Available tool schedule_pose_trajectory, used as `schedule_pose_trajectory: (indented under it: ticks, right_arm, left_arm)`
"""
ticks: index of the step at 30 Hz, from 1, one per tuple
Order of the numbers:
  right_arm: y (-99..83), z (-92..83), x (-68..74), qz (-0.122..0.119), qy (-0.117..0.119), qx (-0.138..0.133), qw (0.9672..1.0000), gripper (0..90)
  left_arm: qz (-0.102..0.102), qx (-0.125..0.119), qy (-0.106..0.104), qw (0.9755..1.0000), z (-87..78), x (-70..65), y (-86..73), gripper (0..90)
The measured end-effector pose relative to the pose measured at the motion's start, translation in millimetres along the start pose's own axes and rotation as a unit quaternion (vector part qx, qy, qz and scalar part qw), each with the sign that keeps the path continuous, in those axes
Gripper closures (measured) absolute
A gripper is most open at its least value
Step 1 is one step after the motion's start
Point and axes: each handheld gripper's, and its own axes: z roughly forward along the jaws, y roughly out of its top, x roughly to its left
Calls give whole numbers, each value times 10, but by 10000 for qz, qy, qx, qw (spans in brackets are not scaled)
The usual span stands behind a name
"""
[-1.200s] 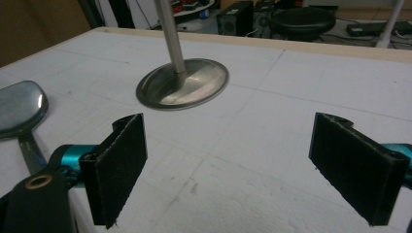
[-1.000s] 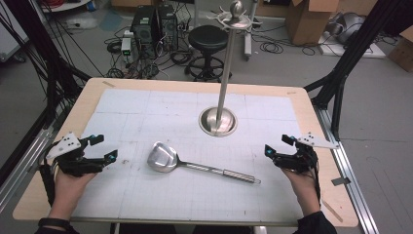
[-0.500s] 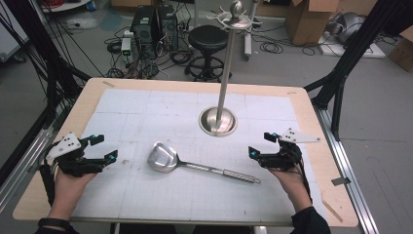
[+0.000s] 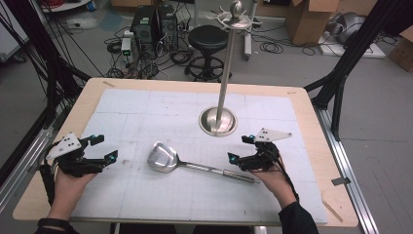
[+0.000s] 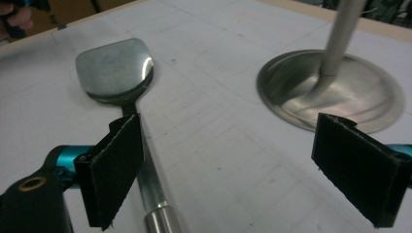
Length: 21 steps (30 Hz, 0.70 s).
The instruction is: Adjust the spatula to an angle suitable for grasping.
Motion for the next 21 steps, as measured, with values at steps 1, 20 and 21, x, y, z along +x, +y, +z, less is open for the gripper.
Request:
schedule_pose_trajectory:
  ticks: [1, 20, 21]
  right_arm:
    - [4, 37, 22, -40, 31, 58, 10000, 111]
    - [-18, 518, 293, -540, 630, 911, 9924, 193]
    - [-24, 549, 312, -576, 729, 1013, 9905, 231]
  left_arm:
    - [5, 2, 2, 10000, 0, 0, 0, 177]
    - [46, 11, -13, 10000, 7, -9, 0, 177]
    - [46, 11, -18, 10000, 7, -8, 0, 177]
